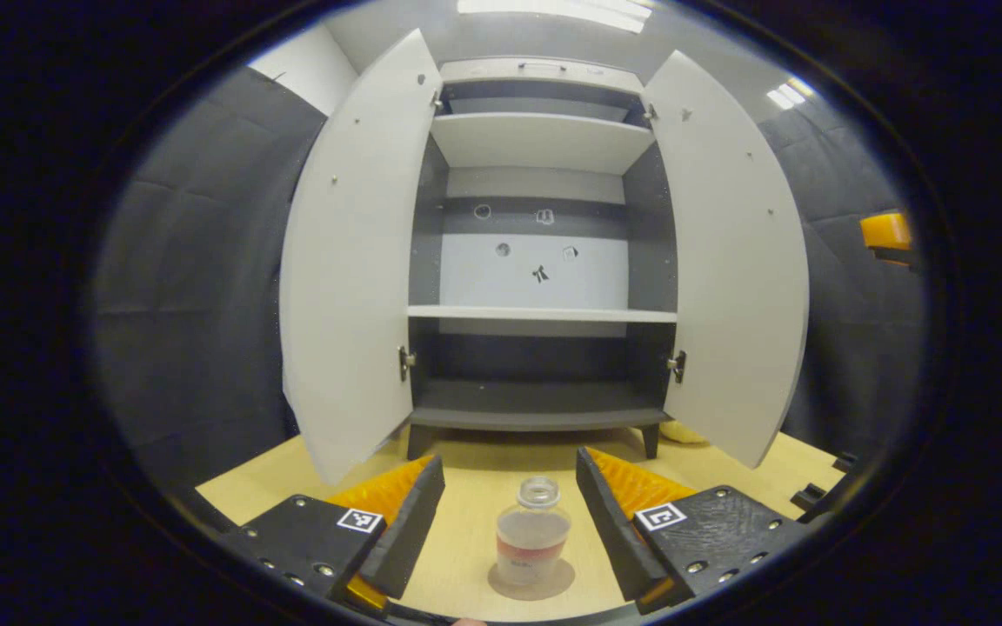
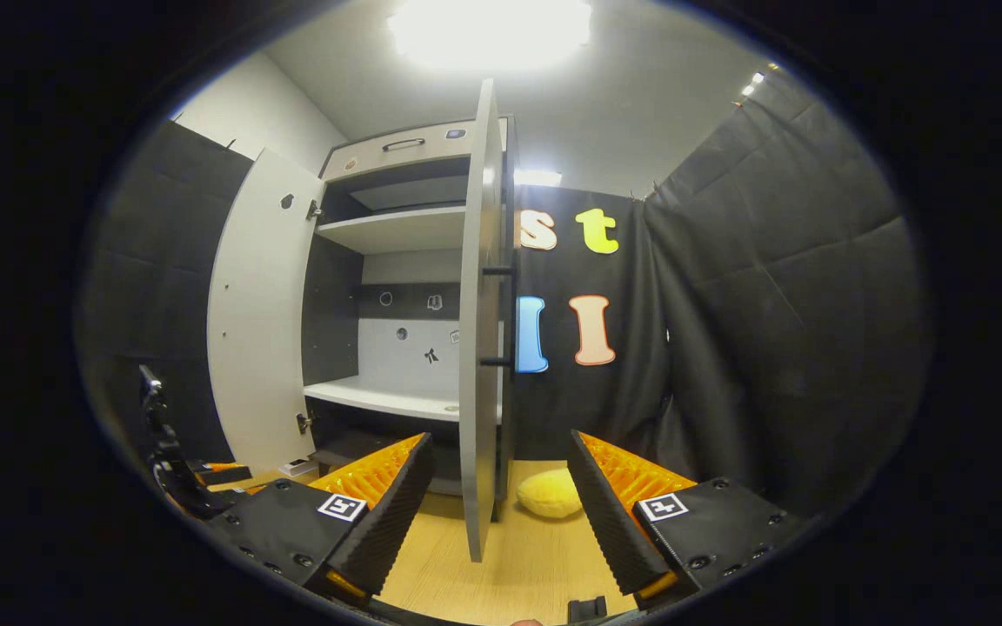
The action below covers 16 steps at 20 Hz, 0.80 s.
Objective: Grasp the bottle in the cabinet with the left hand and place it on the coaster, then close the right door with the right hand and the left door with the left hand.
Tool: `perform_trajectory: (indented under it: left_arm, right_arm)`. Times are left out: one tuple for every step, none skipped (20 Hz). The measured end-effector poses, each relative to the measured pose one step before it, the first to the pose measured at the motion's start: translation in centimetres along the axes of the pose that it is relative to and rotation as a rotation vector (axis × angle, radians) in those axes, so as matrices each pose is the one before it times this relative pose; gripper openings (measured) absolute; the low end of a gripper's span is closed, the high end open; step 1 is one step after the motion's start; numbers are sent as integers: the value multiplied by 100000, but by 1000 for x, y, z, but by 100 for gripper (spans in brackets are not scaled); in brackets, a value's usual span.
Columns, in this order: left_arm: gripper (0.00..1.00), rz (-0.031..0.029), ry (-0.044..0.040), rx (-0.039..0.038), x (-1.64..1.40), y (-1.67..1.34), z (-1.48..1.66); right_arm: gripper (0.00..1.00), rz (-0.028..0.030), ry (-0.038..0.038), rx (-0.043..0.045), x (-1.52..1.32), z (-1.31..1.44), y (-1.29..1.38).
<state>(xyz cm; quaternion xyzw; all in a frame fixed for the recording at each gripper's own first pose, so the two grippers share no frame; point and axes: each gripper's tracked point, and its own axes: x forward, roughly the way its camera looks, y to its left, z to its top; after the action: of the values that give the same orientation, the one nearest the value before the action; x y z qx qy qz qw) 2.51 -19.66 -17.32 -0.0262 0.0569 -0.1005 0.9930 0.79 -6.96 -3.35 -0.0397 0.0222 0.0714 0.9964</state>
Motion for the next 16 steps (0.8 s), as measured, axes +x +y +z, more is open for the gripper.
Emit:
perform_trajectory:
  left_arm:
    - [89,1390,-1473,505,-410,740,1322]
    - [89,2002,-1926,632,-362,1063,1417]
    - [89,1403,-1464,759,-318,921,1296]
    - [89,1517,-1073,696,-819,714,950]
    - [89,1521,-979,517,-242,918,909]
    - [89,1822,-275,344,-208,1123,646]
    - [89,1695,-47,171,-277,1111,640]
    - [89,1969,-610,62,-185,1191,618]
    - [96,1620,-1281,-155,-145,1122,700]
    - [96,1633,-1199,-78,-96,1188,710]
    - [96,1682,-833,224,-145,1240,556]
    - [96,1726,-585,284,-178,1207,461]
    - [96,1724,-451,128,-48,1273,367]
    - [96,1531,-509,17,73,1123,394]
    - [96,1387,-511,140,151,1007,298]
    - [96,1303,-418,302,151,959,290]
  right_arm:
    - [96,-898,-1019,-7,519,508,-301]
    - [98,-1250,-973,179,567,568,-281]
    - [98,-1098,-1043,292,585,605,-265]
    - [98,-1264,-875,61,646,559,-239]
    - [98,-1826,-686,-390,693,472,-331]
    - [97,-2330,-673,-761,745,451,-436]
    - [97,-2394,-698,-935,700,502,-373]
    - [97,-2668,-870,-1013,728,519,-382]
    - [97,-4094,-682,-1084,861,569,-598]
    - [97,-3539,-561,-638,647,411,-559]
    - [98,-3408,-391,-768,600,324,-463]
    - [97,-3137,-57,-690,665,241,-340]
    - [97,-2760,642,-289,534,53,-216]
    - [97,-2415,736,367,546,48,-143]
    - [98,-2206,372,1050,553,114,-162]
    - [98,-2225,414,1324,491,110,-120]
